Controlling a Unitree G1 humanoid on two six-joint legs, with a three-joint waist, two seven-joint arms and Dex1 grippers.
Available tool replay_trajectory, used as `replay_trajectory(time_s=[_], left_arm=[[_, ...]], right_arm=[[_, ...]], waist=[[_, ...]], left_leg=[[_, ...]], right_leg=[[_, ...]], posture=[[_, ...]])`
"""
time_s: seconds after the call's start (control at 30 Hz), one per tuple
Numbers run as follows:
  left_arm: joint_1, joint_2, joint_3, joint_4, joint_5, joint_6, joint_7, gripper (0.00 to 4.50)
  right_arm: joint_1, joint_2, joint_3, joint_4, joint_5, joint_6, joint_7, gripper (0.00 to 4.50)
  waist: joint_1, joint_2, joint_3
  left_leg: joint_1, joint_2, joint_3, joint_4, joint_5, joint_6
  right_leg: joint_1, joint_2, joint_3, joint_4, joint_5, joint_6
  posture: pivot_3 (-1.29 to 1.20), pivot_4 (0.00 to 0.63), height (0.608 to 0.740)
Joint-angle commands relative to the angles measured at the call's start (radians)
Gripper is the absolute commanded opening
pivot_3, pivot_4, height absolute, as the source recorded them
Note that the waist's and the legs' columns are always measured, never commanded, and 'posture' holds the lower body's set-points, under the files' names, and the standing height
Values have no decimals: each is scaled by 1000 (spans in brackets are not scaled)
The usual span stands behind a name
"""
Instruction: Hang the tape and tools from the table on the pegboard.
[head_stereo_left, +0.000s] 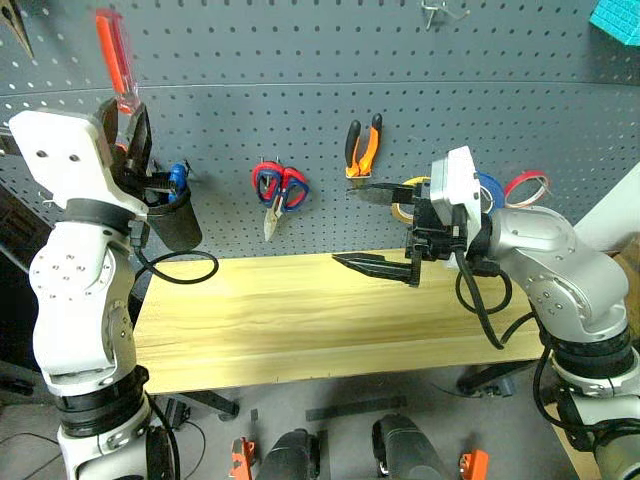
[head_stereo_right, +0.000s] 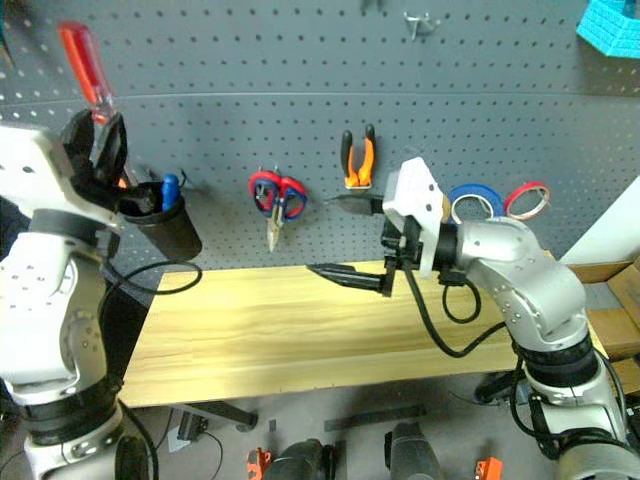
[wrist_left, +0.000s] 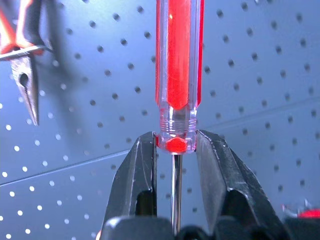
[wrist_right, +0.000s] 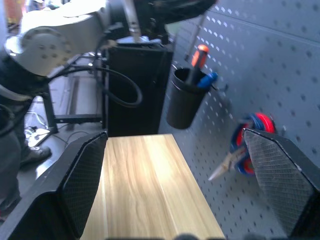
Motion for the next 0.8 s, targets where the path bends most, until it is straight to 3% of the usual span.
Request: replay_trajectory(time_s=[0.03,0.2,0.43,0.77,0.8], left_arm=[[1,-5,14,81,23,-84,13,789],[-11,-21,20,274,43,-198,37,789],[-28,-47,-8,391,50,-295,53,789],[-2,-101,23,364,-1,-268,97,4277],[-5,-104,26,344,-13,-255,103,4455]], right_arm=[[-39,11,4,20,-19,-45,30,4500],[-61,29,14,42,-38,-51,41,4500],[-63,37,14,62,-48,-65,58,4500],[-47,27,8,38,-49,-50,67,4500],[-49,24,5,30,-45,-41,62,4500]], waist=[[0,0,-10],[2,-1,-25],[0,-5,-31],[-4,-5,-41],[-4,-5,-45]], left_leg=[[1,0,0,0,0,0],[3,0,0,0,1,-2],[5,0,-2,1,1,-2],[5,0,-2,1,2,-3],[6,0,-2,1,2,-3]], right_leg=[[0,0,0,0,0,0],[3,1,1,1,1,-1],[6,2,1,0,3,-1],[6,2,1,1,3,-1],[6,2,1,1,3,-1]], posture=[[-71,65,740],[-83,61,740],[-110,58,740],[-119,51,740],[-121,49,740]])
